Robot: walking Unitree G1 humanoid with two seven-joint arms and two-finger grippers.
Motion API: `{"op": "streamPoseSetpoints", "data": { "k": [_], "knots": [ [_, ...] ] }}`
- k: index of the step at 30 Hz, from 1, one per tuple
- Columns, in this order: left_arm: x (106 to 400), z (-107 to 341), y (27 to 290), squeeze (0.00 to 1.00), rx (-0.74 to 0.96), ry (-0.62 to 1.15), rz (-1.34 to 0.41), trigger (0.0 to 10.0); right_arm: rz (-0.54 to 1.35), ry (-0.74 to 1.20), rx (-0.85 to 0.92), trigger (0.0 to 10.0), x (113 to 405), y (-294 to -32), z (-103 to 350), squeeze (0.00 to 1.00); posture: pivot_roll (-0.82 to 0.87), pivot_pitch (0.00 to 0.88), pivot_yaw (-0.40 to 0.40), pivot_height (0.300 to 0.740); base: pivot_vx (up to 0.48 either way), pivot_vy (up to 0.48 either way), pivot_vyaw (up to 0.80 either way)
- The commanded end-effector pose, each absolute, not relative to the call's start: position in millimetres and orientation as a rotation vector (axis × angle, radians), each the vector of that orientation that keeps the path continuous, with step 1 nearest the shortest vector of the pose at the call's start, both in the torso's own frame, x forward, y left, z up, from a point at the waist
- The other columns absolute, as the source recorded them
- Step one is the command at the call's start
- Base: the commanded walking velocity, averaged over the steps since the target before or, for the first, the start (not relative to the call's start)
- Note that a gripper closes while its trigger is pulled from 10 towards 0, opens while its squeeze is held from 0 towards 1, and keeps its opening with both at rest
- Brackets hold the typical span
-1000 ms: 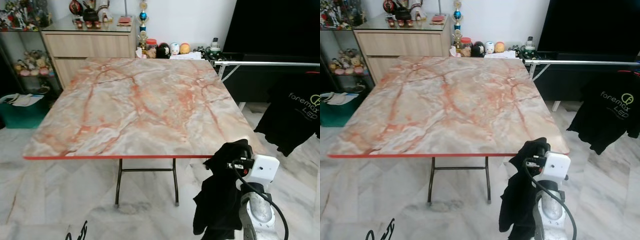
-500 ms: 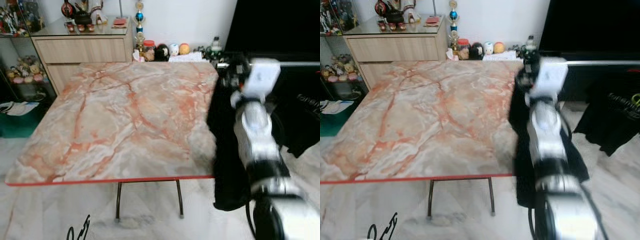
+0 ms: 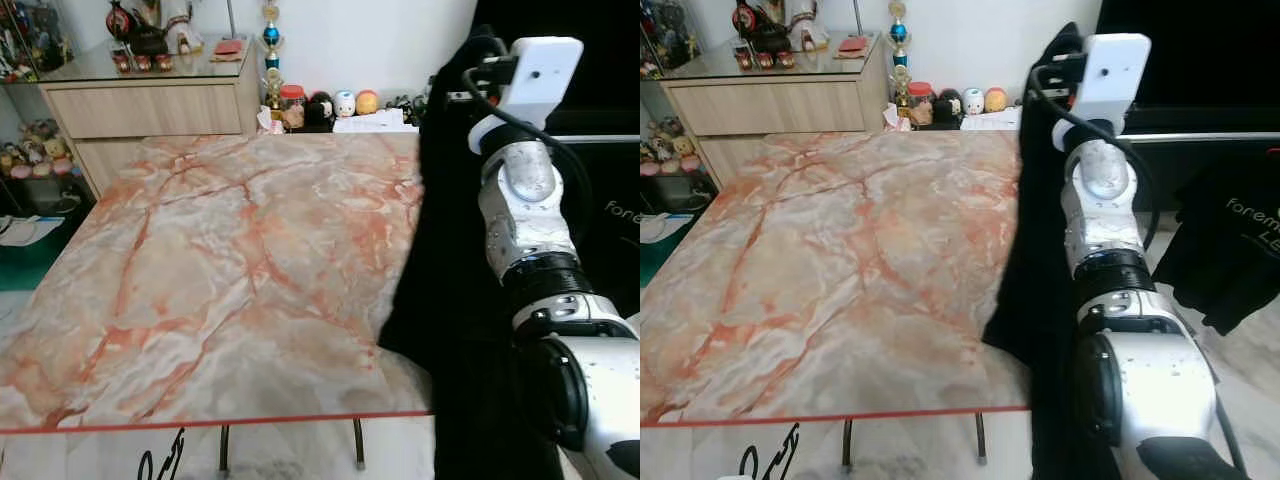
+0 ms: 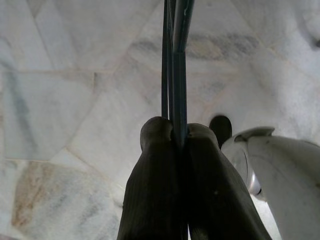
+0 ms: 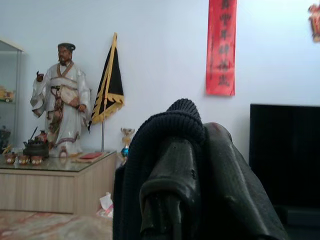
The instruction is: Hang hanger
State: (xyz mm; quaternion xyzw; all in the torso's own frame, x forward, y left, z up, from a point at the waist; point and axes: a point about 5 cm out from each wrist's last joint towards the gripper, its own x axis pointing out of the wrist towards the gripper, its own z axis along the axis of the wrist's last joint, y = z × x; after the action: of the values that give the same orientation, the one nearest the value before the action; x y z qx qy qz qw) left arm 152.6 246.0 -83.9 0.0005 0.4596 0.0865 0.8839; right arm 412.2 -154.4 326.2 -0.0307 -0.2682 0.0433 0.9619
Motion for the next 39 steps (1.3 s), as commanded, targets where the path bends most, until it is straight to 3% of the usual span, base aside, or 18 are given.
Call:
{"op": "streamPoseSetpoints", "data": {
  "k": [1,8,12,21,22,23,33,39],
  "knots": [
    [147,-87,243,0.0,0.018,0.991,0.163,10.0,0.085,-0.483,-0.052,10.0,413,-159,303,0.0,0.0,0.006,0.046,0.74,0.304,0.0,0.0],
    [141,-91,239,0.0,0.014,1.019,0.133,10.0,0.083,-0.294,-0.016,10.0,405,-160,228,0.0,0.0,0.017,0.042,0.74,0.04,0.0,0.0],
    [135,-93,239,0.0,0.008,1.039,0.147,10.0,0.105,-0.14,0.044,10.0,380,-156,159,0.0,0.0,0.023,0.043,0.74,0.0,0.0,0.0],
    [134,-94,237,0.0,0.012,1.051,0.149,10.0,0.038,-0.056,0.064,10.0,343,-168,121,0.0,0.0,0.021,0.033,0.74,0.0,0.0,0.0],
    [134,-94,237,0.0,0.011,1.05,0.15,10.0,0.029,-0.052,0.066,10.0,340,-170,120,0.71,0.0,0.021,0.033,0.74,0.0,0.0,0.0],
    [134,-94,236,0.0,0.011,1.05,0.15,10.0,0.014,-0.059,0.039,10.0,335,-174,120,1.0,0.0,0.016,0.029,0.74,0.0,0.0,0.0],
    [131,-95,236,0.0,0.008,1.055,0.15,10.0,-0.038,-0.051,0.028,10.0,304,-180,124,1.0,0.01,0.003,0.016,0.74,0.0,0.0,0.0],
    [126,-93,251,0.0,0.015,1.057,0.161,10.0,-0.056,-0.084,0.036,10.0,289,-180,125,1.0,0.0,0.0,0.015,0.74,0.0,0.0,0.0]
  ]
}}
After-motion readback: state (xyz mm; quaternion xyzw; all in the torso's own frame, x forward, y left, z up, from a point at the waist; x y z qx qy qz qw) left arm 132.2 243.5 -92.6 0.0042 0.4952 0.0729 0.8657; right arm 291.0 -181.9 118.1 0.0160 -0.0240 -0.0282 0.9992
